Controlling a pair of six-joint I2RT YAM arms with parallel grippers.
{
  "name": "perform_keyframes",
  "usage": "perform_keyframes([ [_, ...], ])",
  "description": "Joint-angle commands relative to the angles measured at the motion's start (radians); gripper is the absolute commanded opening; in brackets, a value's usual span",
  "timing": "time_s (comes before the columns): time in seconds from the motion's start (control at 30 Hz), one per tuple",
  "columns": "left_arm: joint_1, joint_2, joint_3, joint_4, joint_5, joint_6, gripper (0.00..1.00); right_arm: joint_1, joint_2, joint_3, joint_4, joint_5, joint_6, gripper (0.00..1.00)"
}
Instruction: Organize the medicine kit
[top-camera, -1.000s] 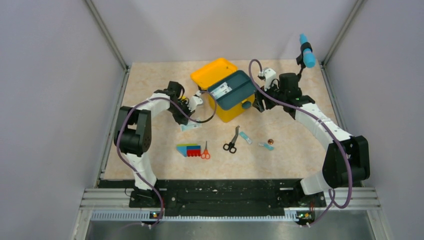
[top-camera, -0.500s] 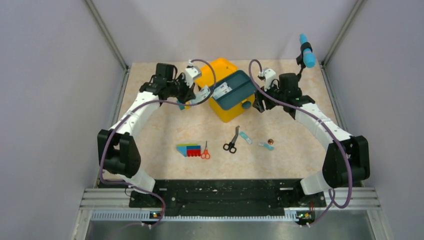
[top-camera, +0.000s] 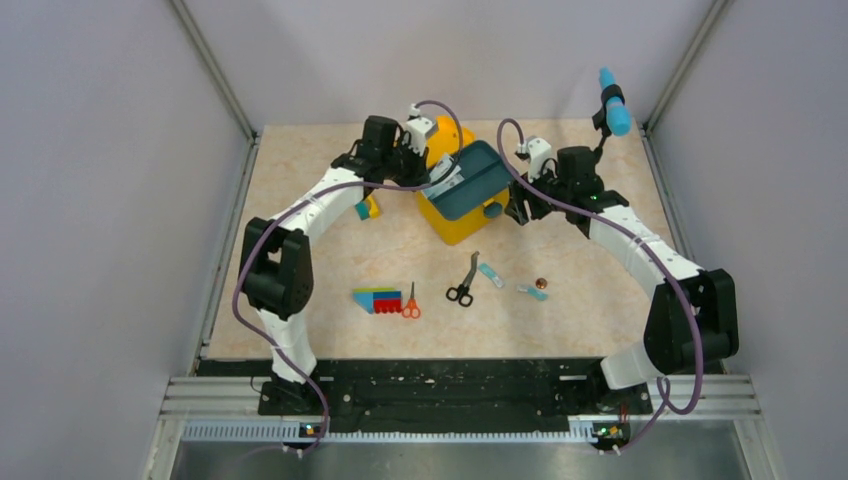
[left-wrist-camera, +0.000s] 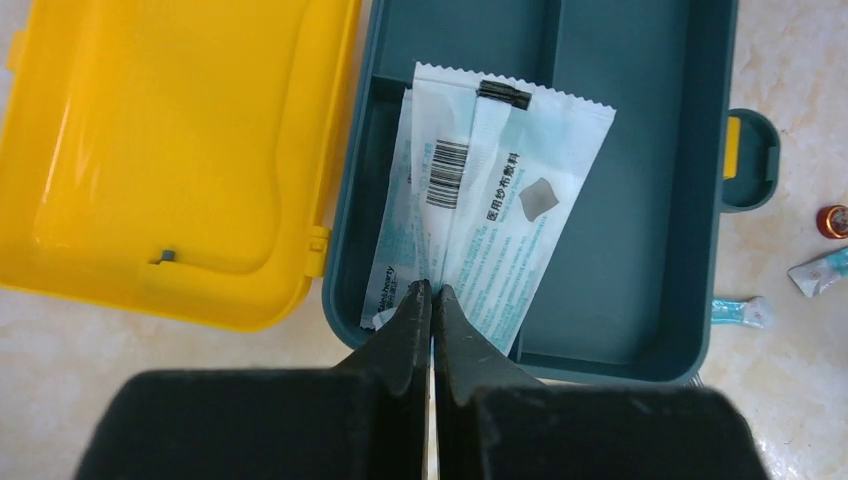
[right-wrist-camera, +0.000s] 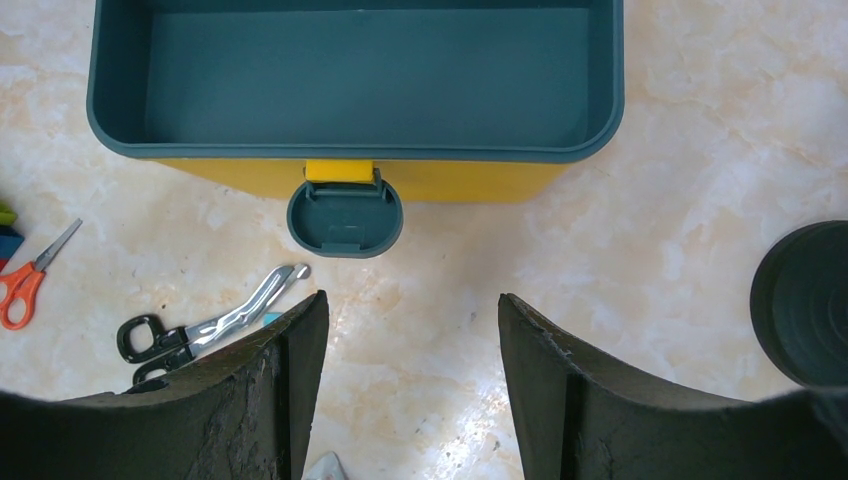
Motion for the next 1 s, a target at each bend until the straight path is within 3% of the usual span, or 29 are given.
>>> perform_keyframes([
  [0.0,-0.002,0.009,0.014,0.039,-0.029,-0.017,0.0,-0.009,-0.019,0.03,0.034,0.005,0.001,0.63],
  [0.33,-0.013,0.047,0.037,0.077,-0.052,-0.092,0.0,-0.009,-0.027,0.012,0.038,0.004,0.009,0.63],
  [0.77,-0.036,0.085,0.037,0.053,-0.085,-0.078,0.0,-0.009,-0.022,0.017,0.036,0.008,0.001,0.63],
  [0.97,-0.036,0.061,0.031,0.046,-0.113,-0.077,0.24,-0.009,-0.019,0.015,0.038,0.003,0.002,0.63],
])
